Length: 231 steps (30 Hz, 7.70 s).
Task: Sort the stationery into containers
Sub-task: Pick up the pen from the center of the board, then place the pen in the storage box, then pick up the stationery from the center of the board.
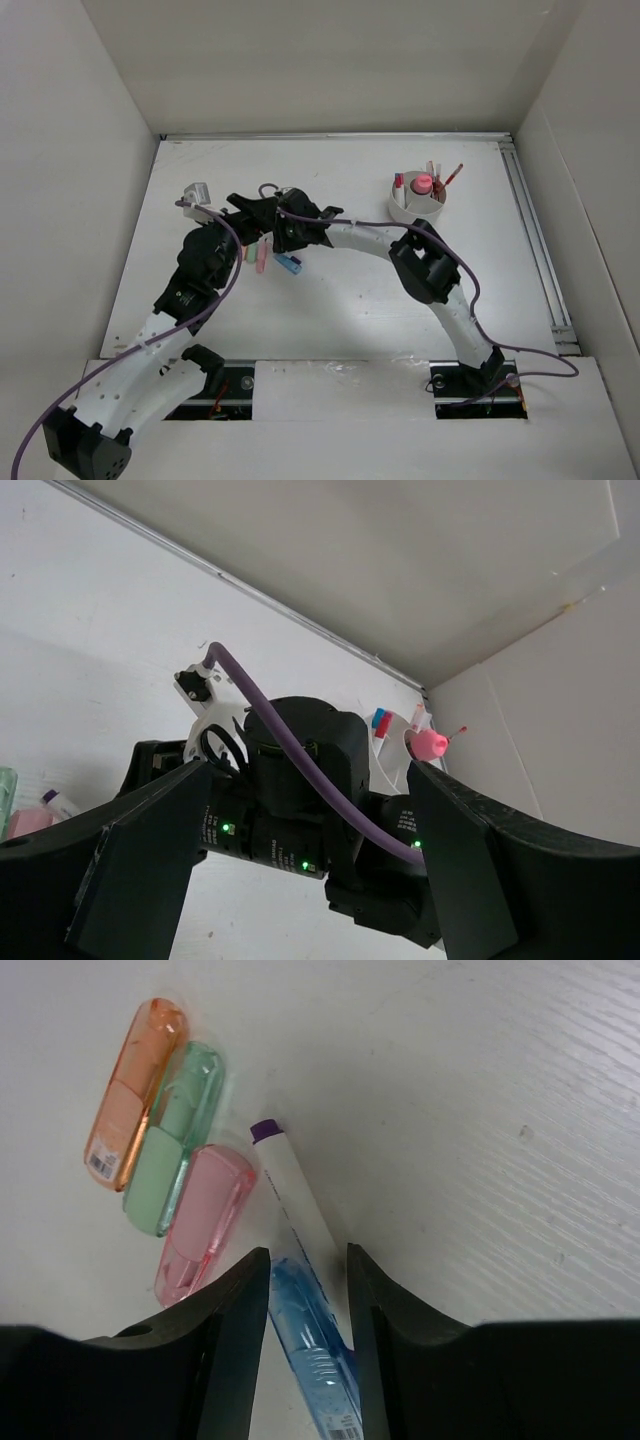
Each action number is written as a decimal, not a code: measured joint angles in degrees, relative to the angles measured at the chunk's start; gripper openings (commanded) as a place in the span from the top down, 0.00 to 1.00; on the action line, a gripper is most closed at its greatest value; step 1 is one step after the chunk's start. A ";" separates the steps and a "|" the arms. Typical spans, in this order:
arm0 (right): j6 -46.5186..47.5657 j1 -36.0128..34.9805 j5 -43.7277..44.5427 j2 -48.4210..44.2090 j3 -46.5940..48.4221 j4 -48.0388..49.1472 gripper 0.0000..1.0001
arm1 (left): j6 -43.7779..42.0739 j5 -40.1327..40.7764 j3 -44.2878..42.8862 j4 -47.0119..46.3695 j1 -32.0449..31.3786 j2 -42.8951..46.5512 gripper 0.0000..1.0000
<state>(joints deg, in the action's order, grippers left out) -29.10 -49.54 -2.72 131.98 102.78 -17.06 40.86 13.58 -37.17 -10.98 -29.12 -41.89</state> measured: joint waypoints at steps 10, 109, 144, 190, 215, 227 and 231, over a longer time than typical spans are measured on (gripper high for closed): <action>-0.31 0.00 11.45 0.70 1.66 -2.73 0.92 | 0.04 0.24 0.66 0.15 0.00 2.60 0.23; 44.63 16.83 76.96 -17.29 -30.64 67.78 1.00 | -4.02 -18.10 1.46 -10.01 0.00 -22.53 0.26; 44.33 14.23 79.08 -16.33 -31.61 74.16 0.54 | -4.07 -9.97 1.46 -6.95 0.00 -19.41 0.26; -17.46 9.81 14.99 -51.98 -45.64 15.93 0.64 | -2.03 -0.76 -0.04 16.39 -2.64 -38.77 0.66; -18.10 14.45 -1.77 -49.75 -45.62 16.28 0.29 | -3.78 -7.74 -2.60 15.82 -4.33 -30.60 0.87; -18.36 17.53 -9.81 -48.54 -45.64 17.88 0.29 | -7.30 -4.46 -7.96 7.26 -16.52 -34.95 0.87; -18.75 18.51 -10.08 -48.04 -45.64 17.92 0.31 | -8.57 -4.07 -7.96 3.87 -16.50 -35.12 0.87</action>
<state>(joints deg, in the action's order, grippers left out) -47.86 -31.03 -12.80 83.94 57.14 0.86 32.29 9.52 -45.12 -7.11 -45.63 -77.01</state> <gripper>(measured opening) 0.711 0.258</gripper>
